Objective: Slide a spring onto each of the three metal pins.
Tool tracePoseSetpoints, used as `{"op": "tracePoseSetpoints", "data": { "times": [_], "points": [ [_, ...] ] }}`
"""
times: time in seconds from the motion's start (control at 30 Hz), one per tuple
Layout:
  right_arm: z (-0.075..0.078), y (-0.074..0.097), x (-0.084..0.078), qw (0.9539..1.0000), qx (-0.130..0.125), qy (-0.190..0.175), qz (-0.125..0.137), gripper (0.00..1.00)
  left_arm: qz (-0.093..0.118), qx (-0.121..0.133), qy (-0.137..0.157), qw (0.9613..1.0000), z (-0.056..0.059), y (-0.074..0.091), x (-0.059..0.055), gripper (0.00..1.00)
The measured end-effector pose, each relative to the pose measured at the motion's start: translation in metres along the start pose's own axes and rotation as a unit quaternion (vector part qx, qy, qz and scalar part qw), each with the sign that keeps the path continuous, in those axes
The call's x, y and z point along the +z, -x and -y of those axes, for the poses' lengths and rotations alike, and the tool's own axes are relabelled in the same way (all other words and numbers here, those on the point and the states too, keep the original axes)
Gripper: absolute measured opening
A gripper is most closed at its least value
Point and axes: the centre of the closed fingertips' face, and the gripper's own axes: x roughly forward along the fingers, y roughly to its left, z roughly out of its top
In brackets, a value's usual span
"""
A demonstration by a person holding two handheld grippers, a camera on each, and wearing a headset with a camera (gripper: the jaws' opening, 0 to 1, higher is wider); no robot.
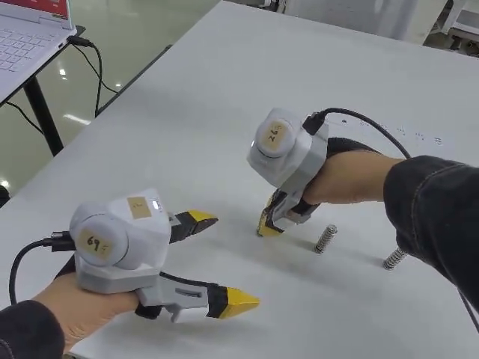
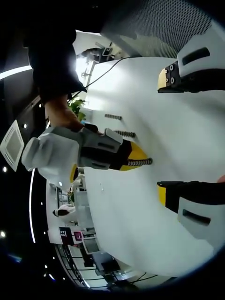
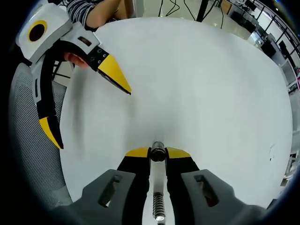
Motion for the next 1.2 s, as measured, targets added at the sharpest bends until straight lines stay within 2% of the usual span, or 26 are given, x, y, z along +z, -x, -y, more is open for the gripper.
{"op": "tracePoseSetpoints", "data": {
  "times": [0.23, 0.53, 0.97, 1.2],
  "points": [
    [-0.001, 0.000, -0.002, 1.0000, 0.000, -0.001, 0.005, 0.18, -0.001, 0.000, 0.001, 1.0000, 0.000, 0.000, -0.001, 0.76],
    [0.000, 0.010, -0.010, 0.9998, -0.004, -0.013, 0.016, 0.23, -0.002, -0.002, -0.002, 1.0000, 0.002, 0.000, 0.001, 0.76],
    [-0.005, 0.024, -0.031, 0.9989, 0.002, -0.038, 0.026, 0.31, -0.004, -0.002, -0.005, 1.0000, 0.005, 0.001, 0.003, 0.76],
    [-0.003, 0.031, -0.043, 0.9977, -0.004, -0.057, 0.035, 0.37, -0.006, 0.000, -0.009, 0.9999, 0.004, 0.003, 0.005, 0.76]
  ]
}}
